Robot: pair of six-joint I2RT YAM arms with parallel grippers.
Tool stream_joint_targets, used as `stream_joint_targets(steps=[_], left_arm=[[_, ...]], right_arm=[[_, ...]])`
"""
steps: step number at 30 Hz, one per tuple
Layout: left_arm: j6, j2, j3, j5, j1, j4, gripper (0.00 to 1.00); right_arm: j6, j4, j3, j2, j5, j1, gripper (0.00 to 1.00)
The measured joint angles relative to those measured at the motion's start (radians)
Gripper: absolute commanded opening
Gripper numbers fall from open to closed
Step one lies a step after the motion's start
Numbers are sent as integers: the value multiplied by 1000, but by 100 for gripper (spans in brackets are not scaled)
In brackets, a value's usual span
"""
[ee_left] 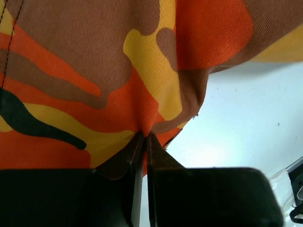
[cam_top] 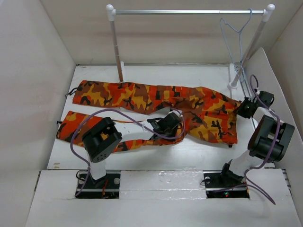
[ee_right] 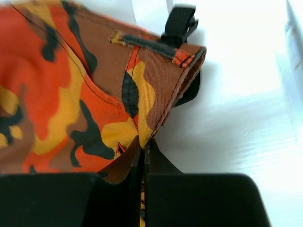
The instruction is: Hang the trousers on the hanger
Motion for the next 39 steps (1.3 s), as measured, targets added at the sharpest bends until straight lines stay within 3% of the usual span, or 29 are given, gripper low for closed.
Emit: stream_joint_targets(steps=[5,6,8,9,11,12,14,17,18,19,20,21,25,26,27,30,34,39], left_arm=[[6,-2,-7,69,-1,33,0],[5,-4,-9,98,0,43,7],[6,-11,-5,153,-4,61,26],[9,-18,-2,172,-8,53,45],[11,-39,1,198,-19,19,62],[8,-53,2,202,-22,-1,69],[4,-99,2,210,-17,-37,70],[0,-208,3,196,60,-75,71],[-1,-253,3,184,102,-79,71],[-1,-296,4,169,154,-82,69],[-3,-340,5,148,205,-82,68],[-5,-376,5,138,270,-82,68],[-1,-491,-39,95,441,-95,69],[4,-520,-72,92,469,-98,70],[10,-546,-108,90,487,-107,70],[22,-581,-211,93,514,-154,77],[20,-618,-380,109,600,-179,81],[-2,-623,-475,201,834,-146,80]], right_arm=[[11,-80,219,13,76,9,1],[8,-116,288,37,89,11,22],[3,-163,433,116,126,19,53],[-5,-172,494,158,151,21,69],[-16,-178,571,217,193,20,75],[-21,-183,579,226,204,19,76],[-23,-218,567,212,219,19,75],[-19,-230,446,85,226,36,65],[-14,-228,383,13,228,48,44],[-2,-237,328,-54,236,60,13],[-2,-239,256,-153,236,79,13],[3,-222,188,-238,238,90,0],[27,-216,-80,-552,216,24,0],[27,-221,-133,-599,215,-17,8],[27,-232,-176,-629,217,-55,28],[18,-265,-250,-628,220,-119,62],[-11,-296,-285,-552,165,-183,65],[-9,-283,-312,-489,125,-280,64]])
